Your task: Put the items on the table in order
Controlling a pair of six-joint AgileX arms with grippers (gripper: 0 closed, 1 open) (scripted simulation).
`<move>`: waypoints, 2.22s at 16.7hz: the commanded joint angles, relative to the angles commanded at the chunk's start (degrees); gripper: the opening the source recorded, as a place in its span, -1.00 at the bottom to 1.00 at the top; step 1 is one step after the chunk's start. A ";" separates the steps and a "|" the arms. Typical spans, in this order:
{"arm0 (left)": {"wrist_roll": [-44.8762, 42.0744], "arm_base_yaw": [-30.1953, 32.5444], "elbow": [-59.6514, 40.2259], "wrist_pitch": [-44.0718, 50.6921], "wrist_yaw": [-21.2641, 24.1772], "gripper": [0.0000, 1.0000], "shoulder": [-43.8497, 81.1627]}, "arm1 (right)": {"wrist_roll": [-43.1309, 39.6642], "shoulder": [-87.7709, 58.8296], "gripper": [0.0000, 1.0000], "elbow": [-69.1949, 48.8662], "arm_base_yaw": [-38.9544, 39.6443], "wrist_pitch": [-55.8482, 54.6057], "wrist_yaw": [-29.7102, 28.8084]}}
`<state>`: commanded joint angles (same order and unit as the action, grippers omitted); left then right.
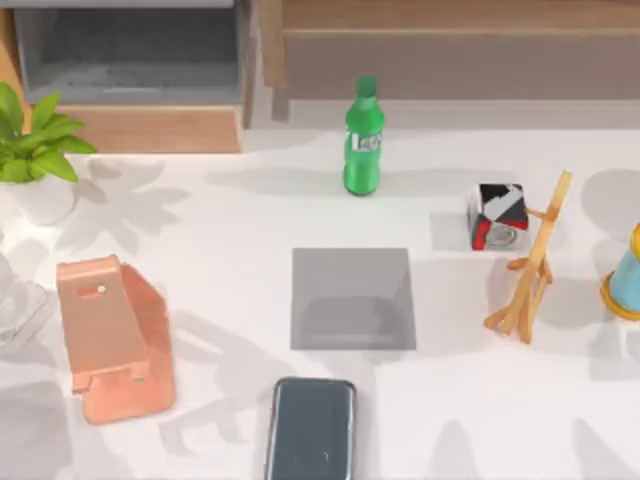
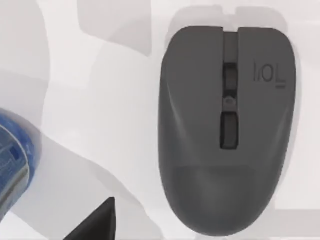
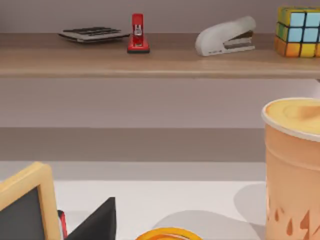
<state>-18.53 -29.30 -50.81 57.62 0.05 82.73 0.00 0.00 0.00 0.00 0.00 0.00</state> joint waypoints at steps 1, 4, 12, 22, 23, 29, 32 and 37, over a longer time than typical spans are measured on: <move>0.72 0.75 0.88 -1.81 0.05 1.00 0.93 | 0.00 0.00 1.00 0.00 0.00 0.00 0.00; 2.04 2.04 4.69 -9.19 0.07 1.00 4.55 | 0.00 0.00 1.00 0.00 0.00 0.00 0.00; -1.74 -1.86 11.87 -21.59 -0.17 1.00 9.87 | 0.00 0.00 1.00 0.00 0.00 0.00 0.00; -1.74 -1.86 11.87 -21.59 -0.17 -0.06 9.87 | 0.00 0.00 1.00 0.00 0.00 0.00 0.00; -1.74 -1.86 11.87 -21.59 -0.17 -0.21 9.87 | 0.00 0.00 1.00 0.00 0.00 0.00 0.00; -1.74 -1.86 11.87 -21.59 -0.17 -1.00 9.87 | 0.00 0.00 1.00 0.00 0.00 0.00 0.00; -1.74 -1.86 11.87 -21.59 -0.17 -1.00 9.87 | 0.00 0.00 1.00 0.00 0.00 0.00 0.00; -1.38 -1.62 10.73 -19.85 0.57 -1.00 7.86 | 0.00 0.00 1.00 0.00 0.00 0.00 0.00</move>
<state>-19.92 -30.92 -40.07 37.77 0.62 90.58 0.00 0.00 0.00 0.00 0.00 0.00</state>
